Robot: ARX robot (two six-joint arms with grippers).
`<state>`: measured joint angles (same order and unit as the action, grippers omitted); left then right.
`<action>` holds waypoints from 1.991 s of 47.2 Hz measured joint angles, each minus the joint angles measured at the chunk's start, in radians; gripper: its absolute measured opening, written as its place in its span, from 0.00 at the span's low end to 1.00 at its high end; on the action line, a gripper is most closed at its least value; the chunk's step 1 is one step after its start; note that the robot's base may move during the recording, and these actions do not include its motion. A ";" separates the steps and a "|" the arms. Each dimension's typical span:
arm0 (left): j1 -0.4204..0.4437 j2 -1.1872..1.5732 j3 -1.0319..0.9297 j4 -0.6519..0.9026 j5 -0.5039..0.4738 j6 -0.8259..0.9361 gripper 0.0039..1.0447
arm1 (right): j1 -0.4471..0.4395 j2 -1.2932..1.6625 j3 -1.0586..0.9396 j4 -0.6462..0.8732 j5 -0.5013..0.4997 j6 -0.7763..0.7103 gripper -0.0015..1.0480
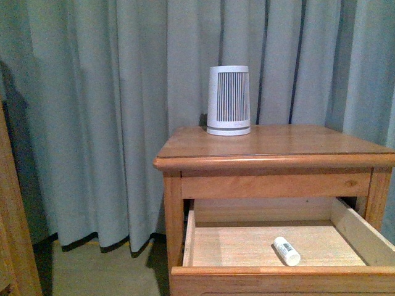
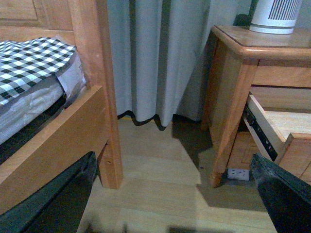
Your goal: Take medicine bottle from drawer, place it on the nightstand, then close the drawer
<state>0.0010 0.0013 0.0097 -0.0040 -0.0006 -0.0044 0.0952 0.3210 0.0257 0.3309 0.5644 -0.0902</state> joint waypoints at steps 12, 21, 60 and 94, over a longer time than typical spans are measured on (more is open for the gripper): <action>0.000 0.000 0.000 0.000 0.000 0.000 0.94 | -0.098 0.779 0.396 0.155 -0.179 0.051 0.93; 0.000 0.000 0.000 0.000 0.000 0.000 0.94 | -0.077 1.134 0.700 0.024 -0.291 0.098 0.93; 0.000 0.000 0.000 0.000 0.000 0.000 0.94 | 0.060 1.914 1.403 -0.196 -0.372 0.173 0.93; 0.000 0.000 0.000 0.000 0.000 0.000 0.94 | 0.071 2.135 1.596 -0.188 -0.380 0.188 0.82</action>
<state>0.0010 0.0013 0.0097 -0.0040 -0.0006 -0.0044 0.1658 2.4557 1.6222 0.1432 0.1841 0.0975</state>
